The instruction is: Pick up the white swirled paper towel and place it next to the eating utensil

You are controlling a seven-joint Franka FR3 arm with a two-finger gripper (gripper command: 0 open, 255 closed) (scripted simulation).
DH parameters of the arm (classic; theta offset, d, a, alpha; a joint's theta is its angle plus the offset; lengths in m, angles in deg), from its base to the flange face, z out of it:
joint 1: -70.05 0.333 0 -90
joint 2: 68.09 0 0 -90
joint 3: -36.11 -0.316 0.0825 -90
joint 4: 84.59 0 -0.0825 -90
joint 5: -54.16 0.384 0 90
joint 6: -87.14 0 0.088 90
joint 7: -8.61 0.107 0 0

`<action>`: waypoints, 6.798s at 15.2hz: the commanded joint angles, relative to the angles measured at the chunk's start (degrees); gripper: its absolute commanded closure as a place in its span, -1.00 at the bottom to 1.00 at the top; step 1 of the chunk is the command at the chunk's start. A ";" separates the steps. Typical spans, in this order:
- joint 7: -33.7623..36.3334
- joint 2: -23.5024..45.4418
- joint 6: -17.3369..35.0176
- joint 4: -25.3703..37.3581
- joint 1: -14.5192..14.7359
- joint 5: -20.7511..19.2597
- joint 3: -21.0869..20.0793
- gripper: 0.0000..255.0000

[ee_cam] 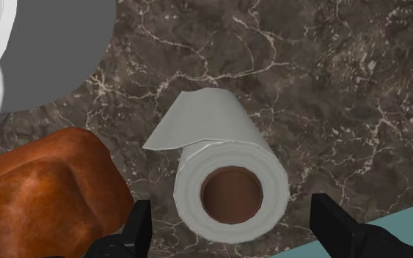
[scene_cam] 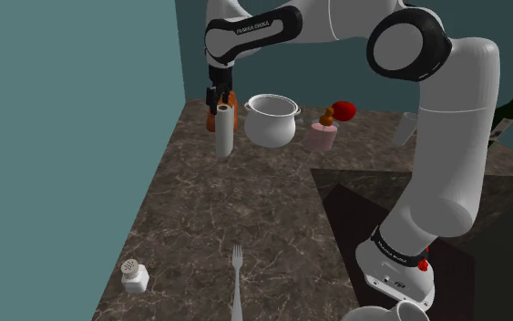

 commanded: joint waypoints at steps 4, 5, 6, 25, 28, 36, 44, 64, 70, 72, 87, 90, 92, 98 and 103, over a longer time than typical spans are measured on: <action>-0.01 1.41 2.86 -1.42 -0.07 -0.10 0.06 -1.00; -0.01 1.42 2.86 -1.40 -0.07 -0.10 0.06 -1.00; -0.01 1.42 2.85 -1.39 -0.07 -0.10 0.06 -1.00; -0.10 0.82 0.83 0.03 -0.06 -0.03 0.04 1.00; -0.20 0.36 -1.26 1.66 -0.06 0.02 0.01 1.00; -0.45 -0.37 -7.07 6.74 -0.02 0.14 -0.03 1.00; 0.98 -7.56 -8.93 1.36 0.92 0.15 -0.55 1.00; 12.93 -45.36 -14.76 -30.92 7.44 3.50 -7.20 1.00; 17.29 -54.31 -20.14 -34.43 9.92 6.01 -10.13 1.00; 18.88 -56.98 -22.15 -35.03 10.79 6.98 -11.21 1.00; 33.38 -70.27 -38.47 -30.68 16.70 16.01 -20.87 1.00; 36.36 -71.23 -41.17 -28.45 17.38 17.80 -22.79 1.00; 36.24 -72.12 -39.91 -30.59 17.63 18.10 -22.96 1.00; 35.92 -74.59 -36.18 -36.74 18.37 19.08 -23.63 1.00; 35.71 -76.38 -33.09 -41.58 18.98 19.98 -24.35 1.00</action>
